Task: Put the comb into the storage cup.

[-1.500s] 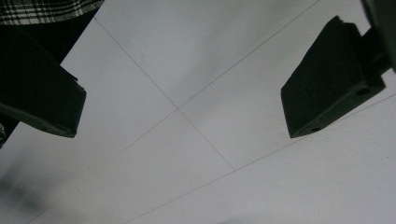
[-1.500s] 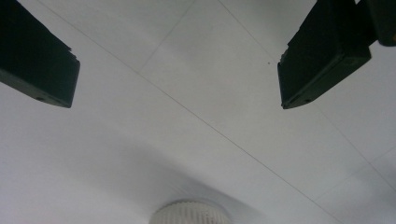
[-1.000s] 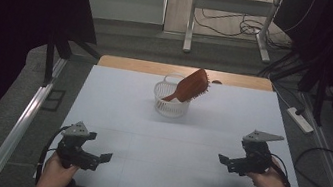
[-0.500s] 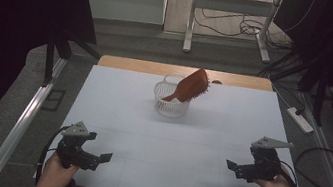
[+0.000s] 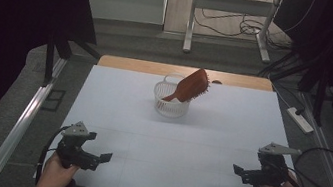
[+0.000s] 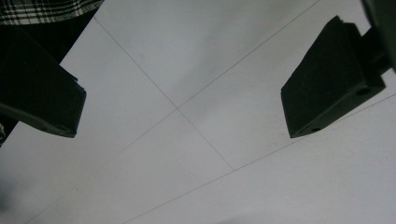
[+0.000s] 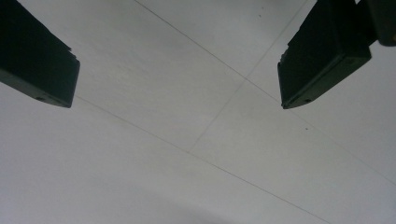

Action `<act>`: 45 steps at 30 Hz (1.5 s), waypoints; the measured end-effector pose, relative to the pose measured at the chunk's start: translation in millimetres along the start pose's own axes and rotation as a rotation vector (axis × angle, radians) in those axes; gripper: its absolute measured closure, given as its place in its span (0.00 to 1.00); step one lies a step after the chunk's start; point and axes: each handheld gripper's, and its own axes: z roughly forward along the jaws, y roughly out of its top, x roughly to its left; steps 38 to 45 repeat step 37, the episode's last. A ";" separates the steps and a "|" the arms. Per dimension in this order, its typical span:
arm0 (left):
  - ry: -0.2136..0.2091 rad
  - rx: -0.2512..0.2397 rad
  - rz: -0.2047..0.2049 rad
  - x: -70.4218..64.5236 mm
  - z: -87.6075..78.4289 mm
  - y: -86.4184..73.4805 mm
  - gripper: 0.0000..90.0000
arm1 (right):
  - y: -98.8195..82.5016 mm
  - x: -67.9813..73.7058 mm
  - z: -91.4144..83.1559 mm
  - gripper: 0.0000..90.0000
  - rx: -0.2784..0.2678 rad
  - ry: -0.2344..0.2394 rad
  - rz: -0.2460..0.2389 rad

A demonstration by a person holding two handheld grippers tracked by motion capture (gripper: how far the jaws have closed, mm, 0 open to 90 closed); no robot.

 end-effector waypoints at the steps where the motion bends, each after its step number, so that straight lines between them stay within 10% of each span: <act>1: 0.000 -0.001 0.000 0.0 0.0 0.0 0.00 | -1.0 -1.0 -0.9 0.00 0.000 -0.003 0.004; 45: -0.001 -0.009 -0.005 0.1 -0.5 0.0 0.00 | -36.9 -4.8 -22.2 0.00 0.062 -0.115 0.053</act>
